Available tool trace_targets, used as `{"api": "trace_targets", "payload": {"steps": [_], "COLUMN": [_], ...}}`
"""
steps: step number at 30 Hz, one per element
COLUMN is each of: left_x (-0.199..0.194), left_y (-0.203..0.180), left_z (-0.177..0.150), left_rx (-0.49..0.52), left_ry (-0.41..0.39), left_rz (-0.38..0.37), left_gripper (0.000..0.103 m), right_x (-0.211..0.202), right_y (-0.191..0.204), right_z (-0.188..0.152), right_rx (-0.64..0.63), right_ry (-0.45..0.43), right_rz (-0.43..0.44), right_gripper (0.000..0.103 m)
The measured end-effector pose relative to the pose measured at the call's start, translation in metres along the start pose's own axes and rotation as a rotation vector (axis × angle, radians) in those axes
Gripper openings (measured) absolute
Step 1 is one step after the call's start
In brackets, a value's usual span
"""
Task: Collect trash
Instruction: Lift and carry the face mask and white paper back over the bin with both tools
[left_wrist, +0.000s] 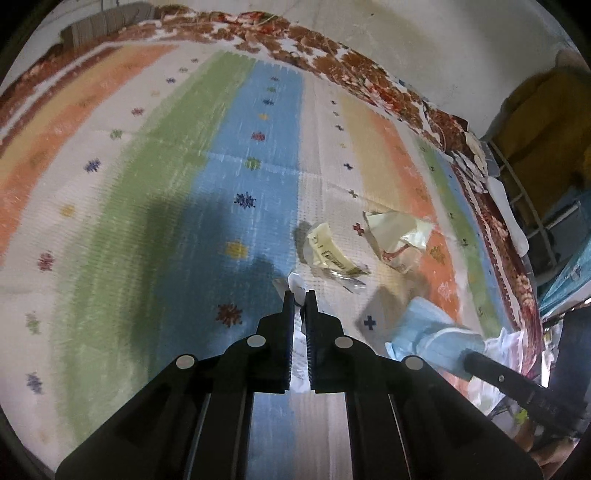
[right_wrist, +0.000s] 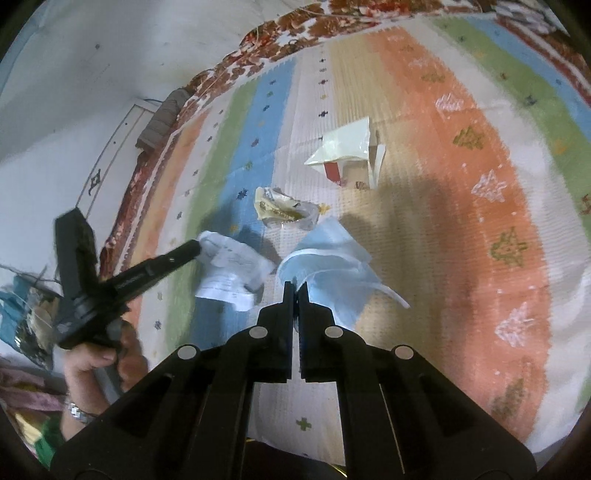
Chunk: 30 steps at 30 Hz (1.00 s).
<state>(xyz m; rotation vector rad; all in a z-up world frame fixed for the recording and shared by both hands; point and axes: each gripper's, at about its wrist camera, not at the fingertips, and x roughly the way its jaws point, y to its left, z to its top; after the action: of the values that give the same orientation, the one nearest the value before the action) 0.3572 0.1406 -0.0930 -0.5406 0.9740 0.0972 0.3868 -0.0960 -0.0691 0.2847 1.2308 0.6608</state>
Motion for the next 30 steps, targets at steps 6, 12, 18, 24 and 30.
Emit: {"api": "trace_targets", "payload": {"steps": [6,12,18,24,30], "left_x": [-0.032,-0.058,-0.079,-0.104,-0.14], "left_y": [-0.015,-0.02,-0.024,-0.033,-0.048], "left_z": [-0.011,-0.027,-0.042,-0.063,-0.079], "left_rx": [0.06,0.084,0.092,0.111,0.124], "left_ry": [-0.024,-0.021,-0.01,-0.019,-0.076], "left_rz": [0.047,0.073,0.091,0.153,0.146], "left_gripper": [0.005,0.005,0.005,0.005,0.005], "right_x": [-0.016,-0.031,-0.05,-0.071,-0.093], "right_y": [0.014,0.03,0.037,0.058,0.079], "right_z": [-0.012,-0.027,-0.044,-0.067,-0.087], "right_rx": [-0.055,-0.13,-0.13,-0.24,-0.317], "right_ry": [-0.008,-0.014,-0.019,-0.056,-0.1], "right_rz": [-0.066,-0.14,-0.133,-0.229,-0.247], "right_gripper": [0.001,0.001,0.001,0.001,0.001]}}
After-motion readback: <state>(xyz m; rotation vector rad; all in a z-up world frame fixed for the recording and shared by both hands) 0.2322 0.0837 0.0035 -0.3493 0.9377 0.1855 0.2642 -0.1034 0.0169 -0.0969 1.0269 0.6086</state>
